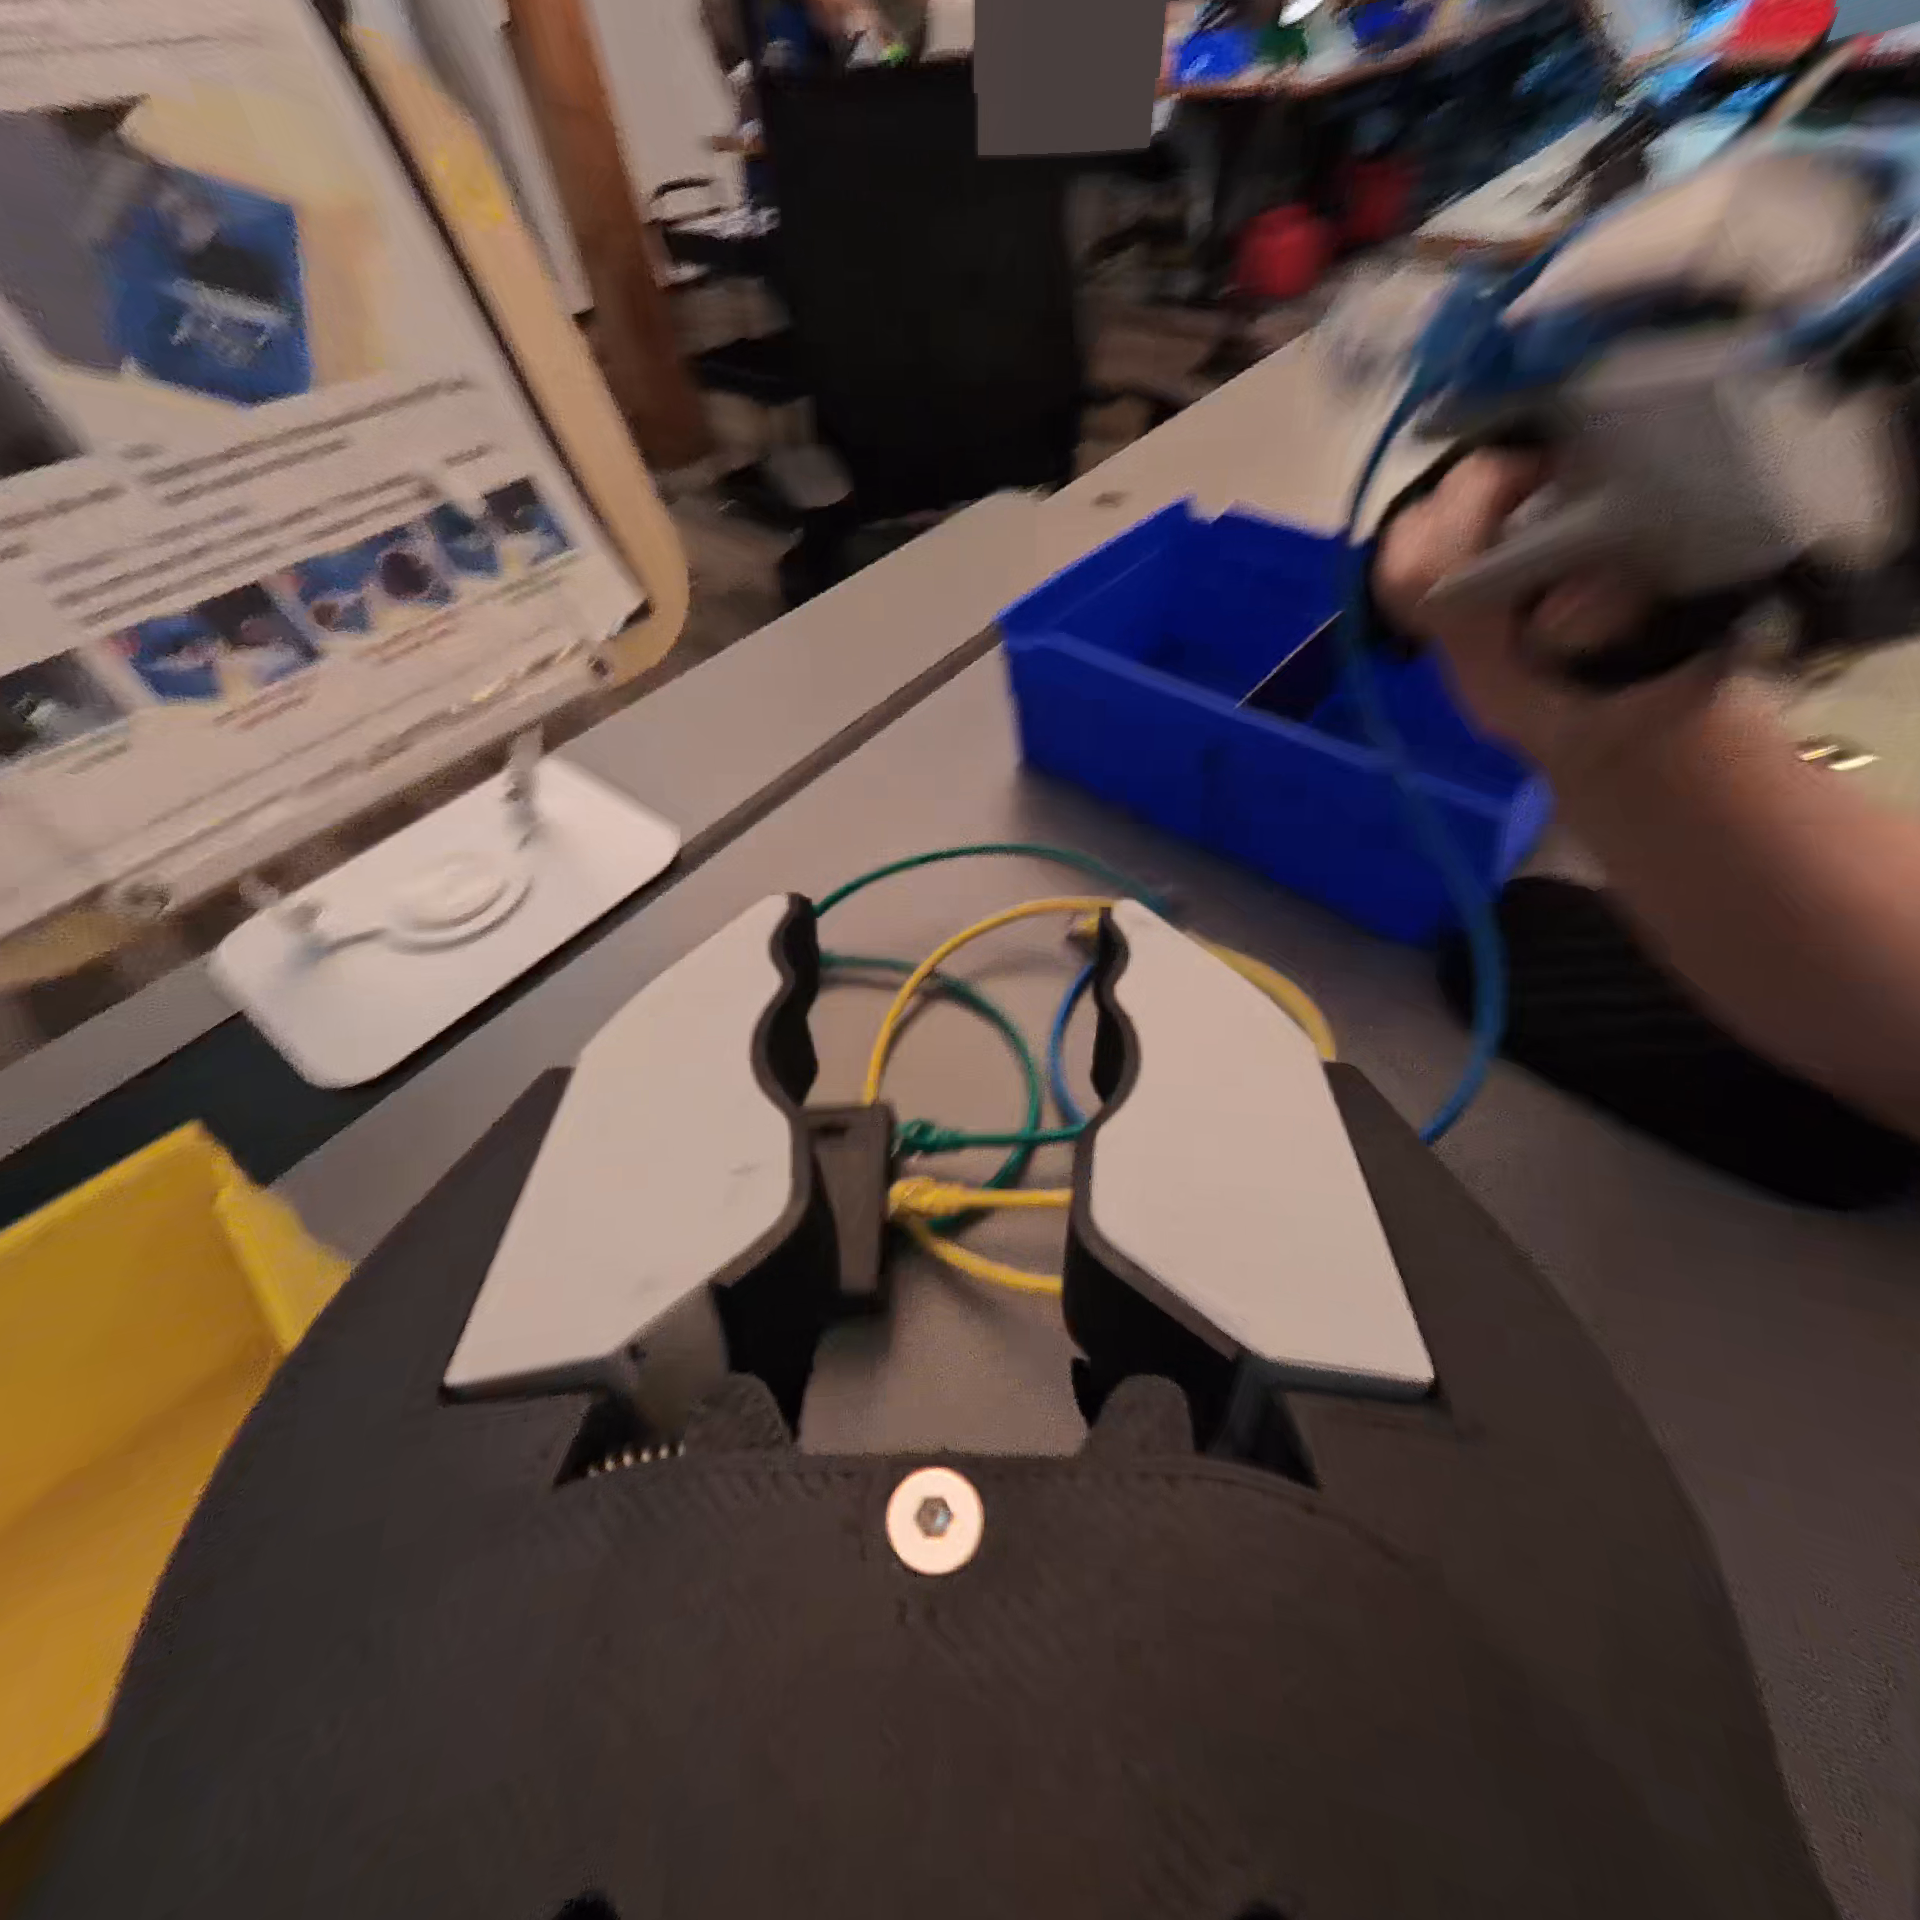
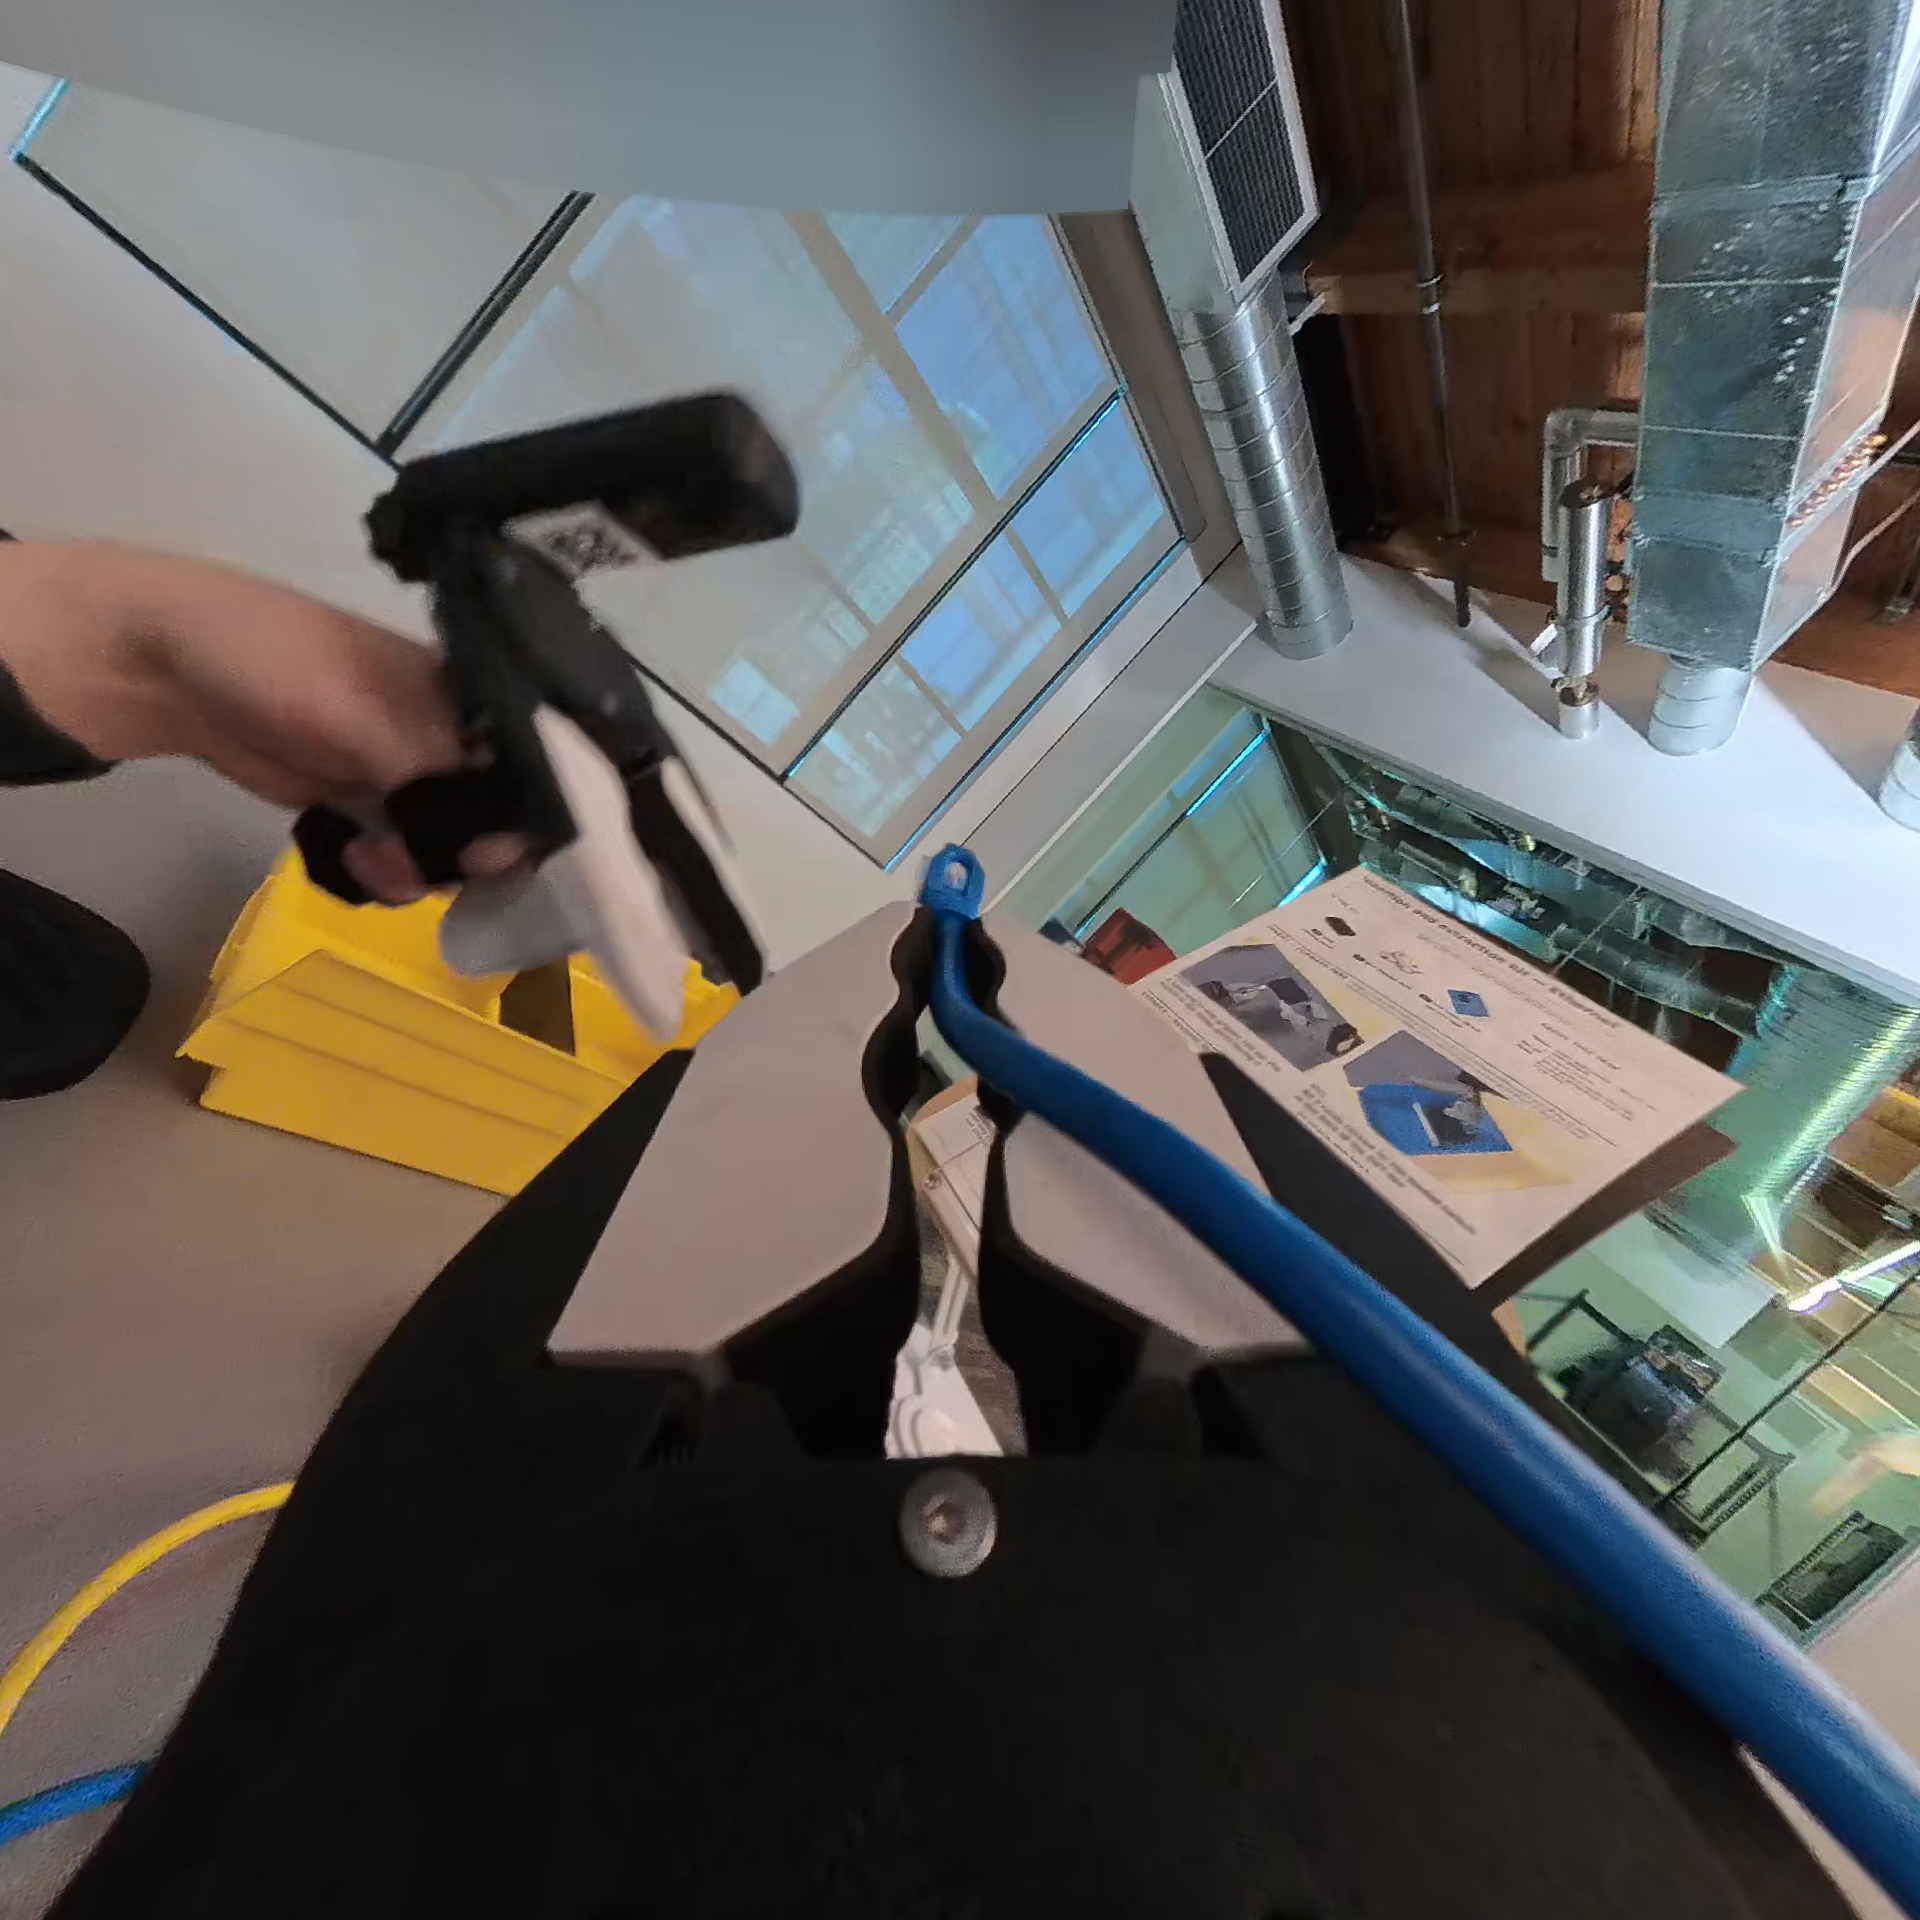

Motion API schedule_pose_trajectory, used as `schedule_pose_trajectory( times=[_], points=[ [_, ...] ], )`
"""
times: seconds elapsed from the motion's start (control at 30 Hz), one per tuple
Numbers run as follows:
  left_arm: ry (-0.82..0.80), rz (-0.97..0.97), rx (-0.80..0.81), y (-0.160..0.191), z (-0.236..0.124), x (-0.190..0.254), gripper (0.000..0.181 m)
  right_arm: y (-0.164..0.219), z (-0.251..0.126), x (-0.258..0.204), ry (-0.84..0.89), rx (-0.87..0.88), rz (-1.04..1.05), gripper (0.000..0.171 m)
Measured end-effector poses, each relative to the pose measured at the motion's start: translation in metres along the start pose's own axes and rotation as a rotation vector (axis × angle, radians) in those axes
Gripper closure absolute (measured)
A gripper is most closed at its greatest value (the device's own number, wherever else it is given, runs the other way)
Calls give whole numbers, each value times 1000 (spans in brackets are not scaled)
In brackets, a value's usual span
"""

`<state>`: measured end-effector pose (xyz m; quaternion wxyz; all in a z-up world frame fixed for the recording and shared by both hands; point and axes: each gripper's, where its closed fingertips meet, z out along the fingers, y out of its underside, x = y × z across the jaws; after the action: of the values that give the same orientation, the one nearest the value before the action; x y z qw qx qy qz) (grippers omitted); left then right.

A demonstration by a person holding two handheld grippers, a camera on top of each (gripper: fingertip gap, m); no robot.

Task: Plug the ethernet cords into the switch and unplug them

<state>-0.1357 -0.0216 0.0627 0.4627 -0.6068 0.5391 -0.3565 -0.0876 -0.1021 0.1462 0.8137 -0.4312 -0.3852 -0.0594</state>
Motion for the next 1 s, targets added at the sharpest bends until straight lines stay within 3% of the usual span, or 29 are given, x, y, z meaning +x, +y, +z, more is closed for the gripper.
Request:
schedule_pose_trajectory(
  times=[0.17, 0.33, 0.5, 0.67, 0.87, 1.0],
  points=[
    [-117, -48, -335, 98, 30, -24, 111, -6, -8, 10, -11, 22, 27, 165],
    [11, -160, -475, 119, 59, -42, 112, -9, -10, 11, -23, 30, 20, 165],
    [144, -147, -862, 160, 66, -47, 101, -16, -16, 16, -24, 45, 19, 165],
    [120, -61, -972, 176, 76, -52, 101, -19, -22, 23, -11, 62, 31, 165],
    [200, -198, -1048, 197, 73, -42, 110, -20, -25, 27, -3, 66, 29, 164],
    [242, -159, -1061, 203, 57, -28, 111, -21, -26, 30, 1, 68, 33, 164]
  ],
)
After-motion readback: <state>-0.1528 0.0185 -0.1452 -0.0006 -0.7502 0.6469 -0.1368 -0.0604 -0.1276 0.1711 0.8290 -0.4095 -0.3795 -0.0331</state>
